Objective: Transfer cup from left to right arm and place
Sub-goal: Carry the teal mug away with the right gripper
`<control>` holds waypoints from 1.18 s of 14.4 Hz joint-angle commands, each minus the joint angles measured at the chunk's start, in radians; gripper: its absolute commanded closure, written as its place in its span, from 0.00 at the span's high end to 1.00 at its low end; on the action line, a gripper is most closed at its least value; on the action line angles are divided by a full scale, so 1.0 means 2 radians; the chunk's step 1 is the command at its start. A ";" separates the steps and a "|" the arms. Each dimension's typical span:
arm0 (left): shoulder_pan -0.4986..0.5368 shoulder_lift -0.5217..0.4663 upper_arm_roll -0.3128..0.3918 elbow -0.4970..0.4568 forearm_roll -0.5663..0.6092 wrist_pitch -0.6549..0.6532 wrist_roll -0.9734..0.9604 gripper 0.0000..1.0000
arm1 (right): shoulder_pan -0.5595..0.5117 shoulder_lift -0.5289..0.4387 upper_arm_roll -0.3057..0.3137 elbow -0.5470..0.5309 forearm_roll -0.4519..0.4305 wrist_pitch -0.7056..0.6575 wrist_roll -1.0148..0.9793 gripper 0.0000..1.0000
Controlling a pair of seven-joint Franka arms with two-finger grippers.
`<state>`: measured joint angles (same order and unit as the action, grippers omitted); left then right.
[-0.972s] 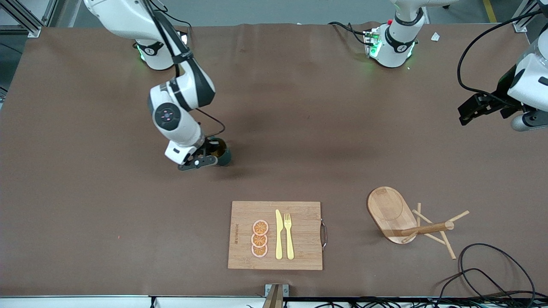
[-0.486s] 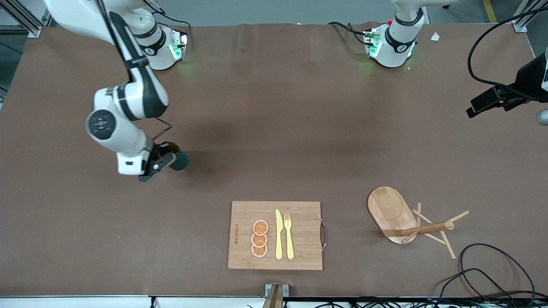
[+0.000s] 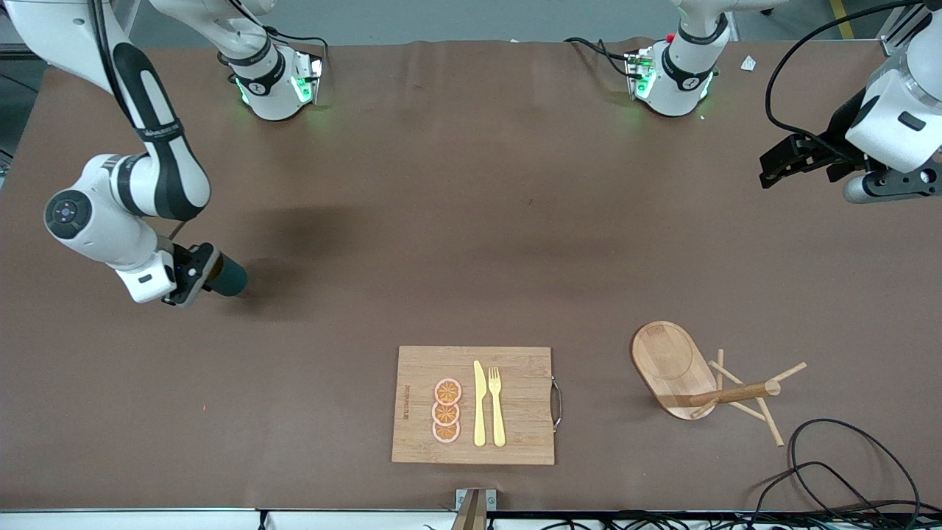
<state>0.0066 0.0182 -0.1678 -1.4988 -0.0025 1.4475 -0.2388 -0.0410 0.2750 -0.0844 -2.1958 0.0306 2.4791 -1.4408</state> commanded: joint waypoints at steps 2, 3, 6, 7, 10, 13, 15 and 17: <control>0.009 -0.034 0.000 -0.042 0.006 0.006 0.015 1.00 | -0.022 -0.012 0.012 -0.017 -0.007 0.008 -0.059 0.01; 0.009 -0.034 0.000 -0.042 0.006 0.006 0.016 1.00 | -0.021 -0.012 0.012 -0.018 -0.007 0.008 -0.060 0.01; 0.009 -0.037 0.000 -0.041 0.016 0.004 0.016 1.00 | -0.009 -0.008 0.012 -0.019 -0.007 0.008 -0.059 0.01; 0.009 -0.040 0.000 -0.041 0.020 0.003 0.018 1.00 | -0.008 -0.005 0.012 -0.018 -0.007 0.009 -0.059 0.01; 0.010 -0.043 0.002 -0.040 0.020 -0.002 0.052 1.00 | -0.004 0.001 0.012 -0.018 -0.007 0.010 -0.060 0.01; 0.011 -0.044 0.002 -0.038 0.020 -0.007 0.053 1.00 | -0.004 0.006 0.012 -0.018 -0.007 0.011 -0.059 0.01; 0.011 -0.043 0.003 -0.037 0.020 -0.007 0.053 1.00 | -0.005 0.011 0.012 -0.018 -0.007 0.011 -0.058 0.02; 0.011 -0.043 0.003 -0.036 0.020 -0.007 0.053 1.00 | -0.004 0.010 0.012 -0.017 -0.007 0.009 -0.052 0.03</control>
<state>0.0230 -0.0446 -0.1619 -1.5559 0.0217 1.4393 -0.1515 -0.0507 0.3061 -0.0607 -2.2149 0.0256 2.4876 -1.5458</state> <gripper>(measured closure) 0.000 0.960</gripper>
